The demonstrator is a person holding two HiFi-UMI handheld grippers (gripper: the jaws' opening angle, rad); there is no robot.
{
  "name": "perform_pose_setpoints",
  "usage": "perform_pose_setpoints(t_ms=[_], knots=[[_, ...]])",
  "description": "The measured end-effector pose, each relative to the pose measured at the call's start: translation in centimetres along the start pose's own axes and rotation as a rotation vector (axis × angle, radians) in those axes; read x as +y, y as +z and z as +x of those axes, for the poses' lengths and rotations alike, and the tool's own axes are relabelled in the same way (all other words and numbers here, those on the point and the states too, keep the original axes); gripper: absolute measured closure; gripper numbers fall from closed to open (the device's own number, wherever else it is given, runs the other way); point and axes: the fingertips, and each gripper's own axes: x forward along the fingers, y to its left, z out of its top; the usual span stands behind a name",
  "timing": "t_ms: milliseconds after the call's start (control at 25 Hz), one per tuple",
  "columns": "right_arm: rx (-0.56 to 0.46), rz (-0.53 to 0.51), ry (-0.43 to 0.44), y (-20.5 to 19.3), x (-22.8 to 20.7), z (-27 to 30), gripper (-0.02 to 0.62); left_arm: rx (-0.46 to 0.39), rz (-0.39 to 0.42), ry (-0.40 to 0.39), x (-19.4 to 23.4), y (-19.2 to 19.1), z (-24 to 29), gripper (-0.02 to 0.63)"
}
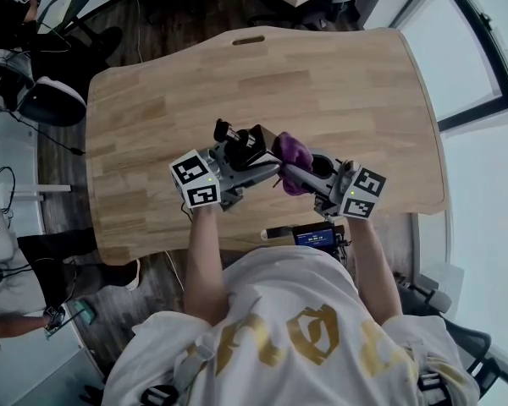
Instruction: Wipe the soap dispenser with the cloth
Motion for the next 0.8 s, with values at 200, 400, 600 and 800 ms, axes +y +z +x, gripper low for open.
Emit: perform_pose_setpoints(t_ms=[200,400,600,800], knots=[[0.047,-0.125,-0.026,-0.1,0.5,0.4,0.518,-0.014,-0.036,-0.02,0.0,0.1,-0.4,0.262],[0.106,-0.225,-0.075,-0.4,0.1,0.3,0.518,-0.008,-0.053,-0.034,0.0,0.0,-0.8,0.262],[0.106,-0.217,-0.065,-0.3,0.2,0.5,0.518,-0.026,-0.07,-0.049,-0.1,0.4,-0.8,0.262],[0.136,-0.226,-0.044,-1.1,0.7,0.9,0.518,-0.03,-0.07,-0.085,-1.0,0.7,-0.6,0.262]])
